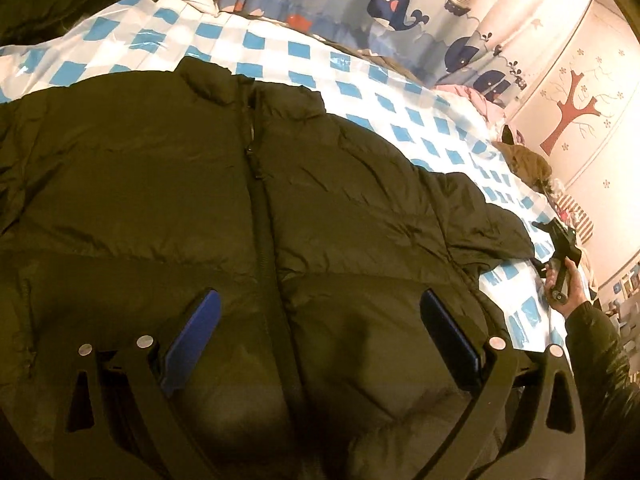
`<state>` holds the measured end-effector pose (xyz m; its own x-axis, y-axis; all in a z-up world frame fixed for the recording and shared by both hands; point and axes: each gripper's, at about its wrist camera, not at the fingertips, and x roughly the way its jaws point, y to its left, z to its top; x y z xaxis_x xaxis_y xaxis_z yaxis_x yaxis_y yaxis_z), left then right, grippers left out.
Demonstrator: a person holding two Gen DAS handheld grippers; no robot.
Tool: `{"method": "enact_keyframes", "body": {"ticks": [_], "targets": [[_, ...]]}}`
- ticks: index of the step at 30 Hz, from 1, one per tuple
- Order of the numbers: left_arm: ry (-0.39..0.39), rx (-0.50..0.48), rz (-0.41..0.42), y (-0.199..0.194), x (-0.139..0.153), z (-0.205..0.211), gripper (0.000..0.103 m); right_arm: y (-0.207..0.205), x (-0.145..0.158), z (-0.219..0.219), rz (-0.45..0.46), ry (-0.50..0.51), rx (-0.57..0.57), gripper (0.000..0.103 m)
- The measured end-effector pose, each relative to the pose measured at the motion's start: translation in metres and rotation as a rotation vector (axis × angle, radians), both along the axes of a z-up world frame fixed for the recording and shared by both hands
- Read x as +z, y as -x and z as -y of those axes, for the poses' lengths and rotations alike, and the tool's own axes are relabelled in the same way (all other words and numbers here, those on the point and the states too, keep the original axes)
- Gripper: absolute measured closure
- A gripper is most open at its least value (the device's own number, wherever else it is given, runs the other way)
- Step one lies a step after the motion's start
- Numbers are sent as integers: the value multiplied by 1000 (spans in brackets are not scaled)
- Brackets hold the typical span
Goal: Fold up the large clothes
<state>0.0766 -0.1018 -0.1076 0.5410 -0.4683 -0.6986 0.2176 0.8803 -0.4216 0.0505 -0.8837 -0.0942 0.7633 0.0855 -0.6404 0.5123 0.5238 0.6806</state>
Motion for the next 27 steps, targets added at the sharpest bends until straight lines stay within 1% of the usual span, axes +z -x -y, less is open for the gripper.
{"method": "enact_keyframes", "body": {"ticks": [1,2,3,4,5,6,8,10,13,14,15,17,20,21,23,24,27], "targets": [[1,0,1,0,1,0,7,-2,1,-2,-4,13,6,7],[3,0,0,0,0,0,7,1,1,-2,-8,19,8,11],[6,1,-3,0,-1,0,7,2,-1,-1,4,6,11,54],[10,2,-6,0,-1,-1,7,4,-7,3,33,-52,-2,99],[17,6,-8,-1,-1,-2,7,7,-8,5,43,-62,-15,100],[20,9,-9,-1,0,-3,7,7,-4,4,43,-32,-8,100],[34,19,-13,-1,2,-6,7,6,5,0,64,-12,-1,100],[50,24,-9,0,7,-11,7,6,27,-9,114,27,7,100],[74,50,33,4,24,-25,7,5,76,-31,231,103,39,100],[87,66,50,5,31,-33,7,4,87,-38,251,123,45,100],[97,82,61,8,37,-42,7,1,108,-50,292,152,59,100],[119,128,86,12,47,-63,7,-5,138,-72,353,185,80,100],[150,213,108,16,54,-96,7,-23,187,-119,446,232,134,100],[158,237,108,17,55,-105,7,-31,205,-143,475,254,166,100],[185,279,102,19,55,-126,7,-44,229,-181,516,279,224,100],[194,294,100,20,55,-133,7,-54,244,-212,546,294,272,100],[202,346,95,25,58,-156,7,-71,269,-279,601,320,377,100]]}}
